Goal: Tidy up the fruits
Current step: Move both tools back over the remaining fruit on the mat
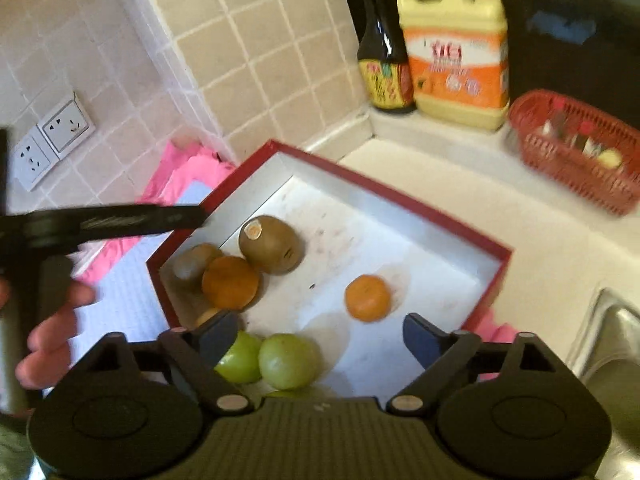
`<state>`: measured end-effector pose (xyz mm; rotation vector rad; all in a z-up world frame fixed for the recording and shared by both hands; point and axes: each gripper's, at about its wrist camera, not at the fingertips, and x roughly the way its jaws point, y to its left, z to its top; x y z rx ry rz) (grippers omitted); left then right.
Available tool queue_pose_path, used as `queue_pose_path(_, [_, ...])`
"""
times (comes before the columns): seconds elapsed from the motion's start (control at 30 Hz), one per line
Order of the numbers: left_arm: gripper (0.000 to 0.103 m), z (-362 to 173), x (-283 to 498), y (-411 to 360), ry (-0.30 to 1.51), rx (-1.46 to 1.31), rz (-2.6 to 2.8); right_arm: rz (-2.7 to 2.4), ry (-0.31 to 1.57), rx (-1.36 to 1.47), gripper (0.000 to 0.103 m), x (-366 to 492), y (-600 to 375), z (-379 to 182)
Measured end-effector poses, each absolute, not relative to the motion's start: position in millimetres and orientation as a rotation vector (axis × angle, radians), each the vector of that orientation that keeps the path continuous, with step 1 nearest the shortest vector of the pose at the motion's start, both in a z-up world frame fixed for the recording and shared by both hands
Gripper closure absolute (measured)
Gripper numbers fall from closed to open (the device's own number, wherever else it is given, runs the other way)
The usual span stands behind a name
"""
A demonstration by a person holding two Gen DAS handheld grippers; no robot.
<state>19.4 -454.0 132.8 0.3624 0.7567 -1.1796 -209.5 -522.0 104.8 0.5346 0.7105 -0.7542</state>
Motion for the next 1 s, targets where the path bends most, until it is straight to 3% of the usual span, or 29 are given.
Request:
queue_pose_path(0.2, [0.022, 151, 26, -364, 0.72, 0.274, -1.082, -0.642, 0.738, 0.491, 0.009, -197, -495, 121])
queue_pose_path(0.37, [0.022, 163, 40, -282, 0.687, 0.217, -0.944, -0.663, 0.696, 0.281, 0.009, -164, -451, 152])
queue_pose_path(0.57, [0.022, 169, 68, -181, 0.679, 0.157, -0.698, -0.733, 0.552, 0.048, 0.0, -131, -392, 169])
queue_pose_path(1.0, [0.022, 126, 83, -69, 0.789, 0.103, -0.456, -0.38, 0.802, 0.18, 0.0, -46, -325, 122])
